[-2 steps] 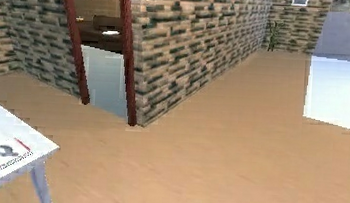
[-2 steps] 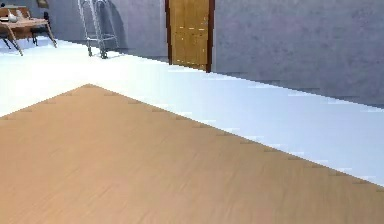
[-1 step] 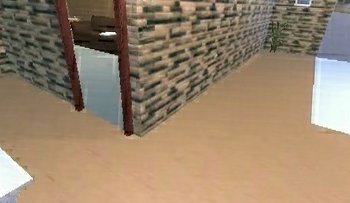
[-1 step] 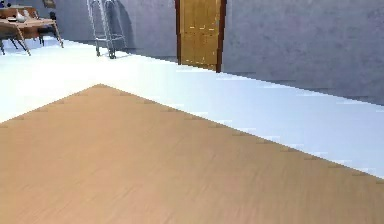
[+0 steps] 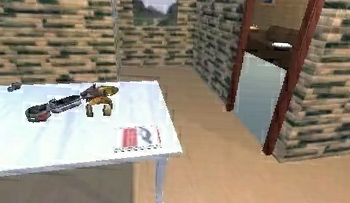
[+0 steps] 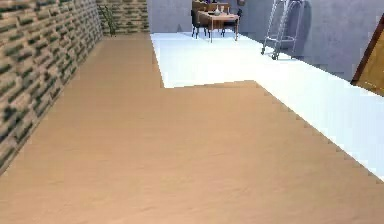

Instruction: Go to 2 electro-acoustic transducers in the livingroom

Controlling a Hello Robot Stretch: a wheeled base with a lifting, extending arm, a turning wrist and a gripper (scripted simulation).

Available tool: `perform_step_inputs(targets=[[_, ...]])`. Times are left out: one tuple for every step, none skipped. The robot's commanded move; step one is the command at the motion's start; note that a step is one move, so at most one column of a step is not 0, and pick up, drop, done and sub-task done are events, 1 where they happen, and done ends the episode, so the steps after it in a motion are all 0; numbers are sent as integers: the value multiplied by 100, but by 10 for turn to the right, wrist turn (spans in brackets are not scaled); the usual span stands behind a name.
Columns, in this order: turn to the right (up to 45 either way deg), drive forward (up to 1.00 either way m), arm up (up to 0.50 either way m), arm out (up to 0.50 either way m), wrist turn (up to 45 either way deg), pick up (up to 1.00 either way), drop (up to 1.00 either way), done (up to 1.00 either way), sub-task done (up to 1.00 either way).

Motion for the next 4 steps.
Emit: perform_step_inputs(targets=[[-210,0,0,0,0,0,0,0,0],[0,0,0,0,0,0,0,0,100],[450,0,0,0,0,0,0,0,0],[180,0,0,0,0,0,0,0,0]])
